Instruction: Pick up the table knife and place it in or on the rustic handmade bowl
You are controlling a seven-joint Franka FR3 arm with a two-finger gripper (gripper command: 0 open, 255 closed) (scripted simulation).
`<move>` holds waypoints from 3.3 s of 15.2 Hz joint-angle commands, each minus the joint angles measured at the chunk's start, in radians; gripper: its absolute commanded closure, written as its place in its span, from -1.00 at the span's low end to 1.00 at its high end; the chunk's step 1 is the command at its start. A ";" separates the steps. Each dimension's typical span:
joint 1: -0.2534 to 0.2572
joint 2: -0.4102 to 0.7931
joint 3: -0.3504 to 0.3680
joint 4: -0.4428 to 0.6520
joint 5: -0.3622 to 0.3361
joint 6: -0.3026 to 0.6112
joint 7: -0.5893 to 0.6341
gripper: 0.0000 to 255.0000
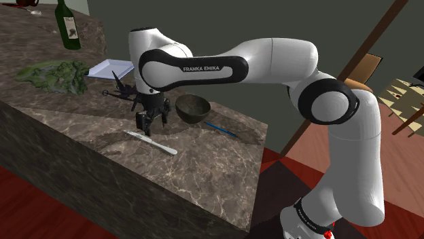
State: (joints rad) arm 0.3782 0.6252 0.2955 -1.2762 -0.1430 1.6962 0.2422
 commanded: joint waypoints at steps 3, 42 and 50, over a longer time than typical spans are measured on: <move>0.038 0.104 0.000 0.112 -0.016 -0.029 -0.002 -1.00; 0.038 0.058 0.007 0.151 -0.007 -0.113 -0.003 1.00; 0.053 0.068 0.007 0.277 -0.007 -0.228 -0.007 1.00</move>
State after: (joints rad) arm 0.4284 0.6898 0.3026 -1.0186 -0.1500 1.4851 0.2359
